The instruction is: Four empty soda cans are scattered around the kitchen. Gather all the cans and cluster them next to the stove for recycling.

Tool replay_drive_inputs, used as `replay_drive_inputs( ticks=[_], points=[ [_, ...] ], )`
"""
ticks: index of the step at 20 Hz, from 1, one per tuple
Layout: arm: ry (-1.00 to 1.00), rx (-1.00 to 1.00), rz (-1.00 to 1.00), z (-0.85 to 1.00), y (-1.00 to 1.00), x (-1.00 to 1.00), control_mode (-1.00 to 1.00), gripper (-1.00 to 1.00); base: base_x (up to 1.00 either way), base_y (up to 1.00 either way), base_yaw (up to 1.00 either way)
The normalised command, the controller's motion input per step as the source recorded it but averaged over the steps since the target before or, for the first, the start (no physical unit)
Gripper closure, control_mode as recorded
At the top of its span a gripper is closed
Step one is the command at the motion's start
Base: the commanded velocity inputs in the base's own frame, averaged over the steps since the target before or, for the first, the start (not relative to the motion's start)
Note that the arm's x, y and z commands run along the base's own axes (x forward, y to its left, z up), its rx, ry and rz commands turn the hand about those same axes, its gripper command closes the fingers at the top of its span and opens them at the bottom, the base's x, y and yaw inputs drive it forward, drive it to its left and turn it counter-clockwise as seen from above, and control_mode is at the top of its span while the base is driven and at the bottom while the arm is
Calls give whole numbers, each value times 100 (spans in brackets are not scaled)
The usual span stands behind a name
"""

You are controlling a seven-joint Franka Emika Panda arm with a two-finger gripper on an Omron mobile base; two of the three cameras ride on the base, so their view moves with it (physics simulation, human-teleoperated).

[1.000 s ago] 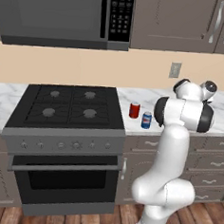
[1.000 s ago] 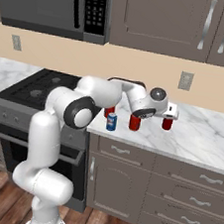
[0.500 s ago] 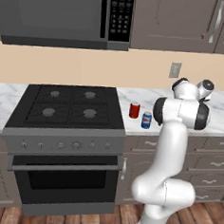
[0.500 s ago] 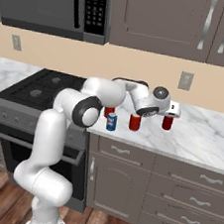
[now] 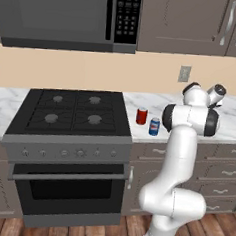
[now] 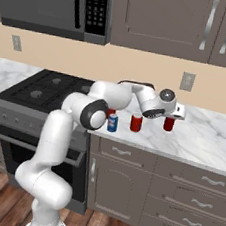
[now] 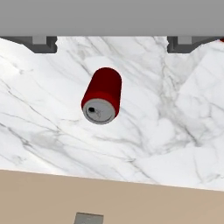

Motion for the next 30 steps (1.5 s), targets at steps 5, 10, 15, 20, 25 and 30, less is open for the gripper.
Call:
replay_drive_inputs(
  ticks=[5,10,15,20,25,30],
  points=[
    [0,2,0,-20,-6,27,-100,-100,0,0,0],
    [0,1,0,-15,0,19,-100,-100,0,0,0],
    [0,0,0,-6,-2,15,-100,-100,0,0,0],
    [0,0,0,-5,-7,18,-100,-100,0,0,0],
    [0,0,0,-11,-6,20,-100,-100,0,0,0],
    [0,0,0,-9,-7,15,-100,-100,0,0,0]
  ],
)
